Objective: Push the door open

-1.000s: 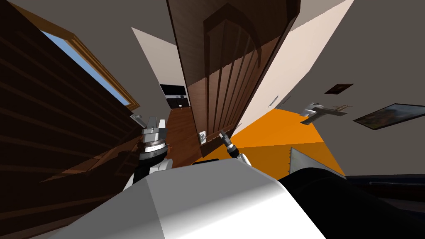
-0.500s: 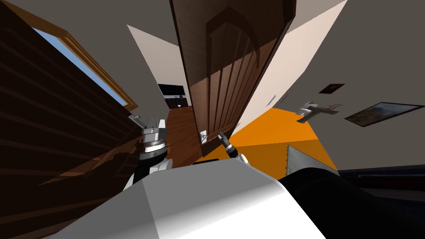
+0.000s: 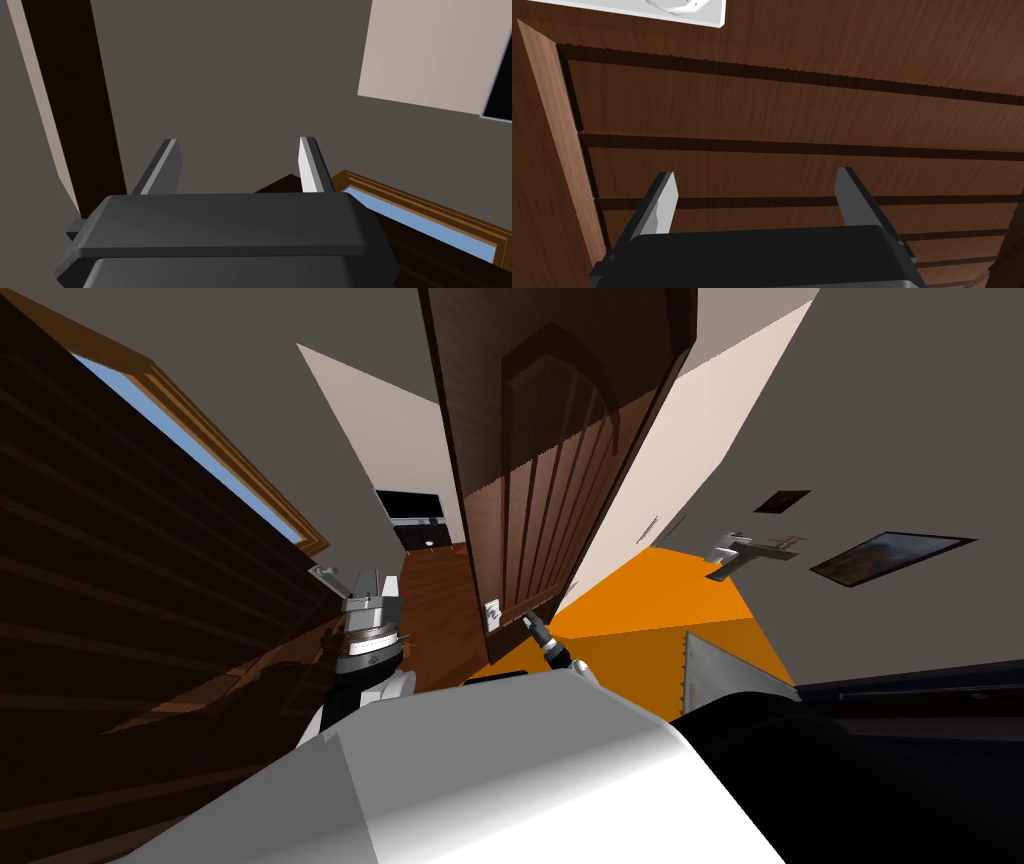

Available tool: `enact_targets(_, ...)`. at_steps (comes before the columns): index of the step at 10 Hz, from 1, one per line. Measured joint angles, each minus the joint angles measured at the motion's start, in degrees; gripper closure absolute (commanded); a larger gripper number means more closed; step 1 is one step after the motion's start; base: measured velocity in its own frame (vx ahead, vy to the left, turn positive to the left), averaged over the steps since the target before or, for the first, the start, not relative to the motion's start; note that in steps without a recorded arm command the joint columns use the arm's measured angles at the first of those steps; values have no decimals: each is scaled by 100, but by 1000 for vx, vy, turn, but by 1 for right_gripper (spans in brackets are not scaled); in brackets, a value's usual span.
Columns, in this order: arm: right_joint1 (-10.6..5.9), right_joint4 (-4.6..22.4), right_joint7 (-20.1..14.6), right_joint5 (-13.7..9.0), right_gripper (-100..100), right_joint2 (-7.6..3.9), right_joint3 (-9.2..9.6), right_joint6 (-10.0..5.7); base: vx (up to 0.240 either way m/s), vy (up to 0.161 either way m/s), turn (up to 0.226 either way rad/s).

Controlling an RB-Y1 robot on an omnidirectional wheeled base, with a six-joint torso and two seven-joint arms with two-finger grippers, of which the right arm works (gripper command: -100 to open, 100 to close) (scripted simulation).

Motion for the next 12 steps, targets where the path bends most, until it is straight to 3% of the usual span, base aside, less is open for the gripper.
enact_targets(5, -15, 220, -452, 518, -100, 153, 2, -75, -48, 46, -45)
enact_targets(11, -59, 499, -1000, 1122, -100, 466, -10, -163, -56, 34, -35)
enact_targets(12, -60, 504, -1025, 1134, -100, 472, -10, -163, 78, 52, 53)
